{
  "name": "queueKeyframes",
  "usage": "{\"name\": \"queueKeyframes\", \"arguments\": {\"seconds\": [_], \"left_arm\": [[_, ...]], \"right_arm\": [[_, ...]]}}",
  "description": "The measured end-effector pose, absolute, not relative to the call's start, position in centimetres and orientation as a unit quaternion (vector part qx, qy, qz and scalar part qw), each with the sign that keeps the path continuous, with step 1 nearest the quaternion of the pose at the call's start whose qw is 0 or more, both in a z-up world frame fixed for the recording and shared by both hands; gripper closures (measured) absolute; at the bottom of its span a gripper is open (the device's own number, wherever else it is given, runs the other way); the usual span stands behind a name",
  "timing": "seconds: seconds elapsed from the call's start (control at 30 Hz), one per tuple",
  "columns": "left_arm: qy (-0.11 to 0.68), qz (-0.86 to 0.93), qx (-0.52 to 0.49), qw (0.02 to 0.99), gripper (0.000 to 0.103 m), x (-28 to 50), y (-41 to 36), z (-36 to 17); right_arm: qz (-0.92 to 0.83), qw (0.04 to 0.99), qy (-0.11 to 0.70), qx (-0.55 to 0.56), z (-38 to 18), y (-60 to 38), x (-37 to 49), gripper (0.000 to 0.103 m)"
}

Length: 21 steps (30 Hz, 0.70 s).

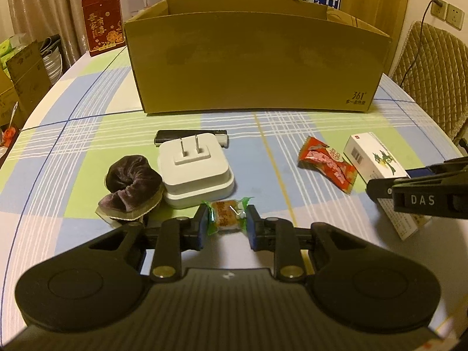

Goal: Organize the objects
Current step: 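Carry the ointment box and green candy in both tools over the cardboard box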

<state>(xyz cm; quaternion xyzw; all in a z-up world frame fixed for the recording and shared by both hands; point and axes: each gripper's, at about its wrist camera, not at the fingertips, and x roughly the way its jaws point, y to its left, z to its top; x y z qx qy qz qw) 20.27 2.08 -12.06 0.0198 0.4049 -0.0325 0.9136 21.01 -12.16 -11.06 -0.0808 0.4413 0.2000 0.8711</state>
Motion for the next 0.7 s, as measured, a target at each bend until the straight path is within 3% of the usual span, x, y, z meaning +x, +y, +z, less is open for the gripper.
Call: {"name": "queueKeyframes", "arguments": {"seconds": [0.7], "left_arm": [[0.382, -0.060, 0.016, 0.922, 0.081, 19.4, -0.1, -9.1]], "right_arm": [[0.209, 0.886, 0.411, -0.051, -8.3, -13.8, 18.7, 0.068]]}}
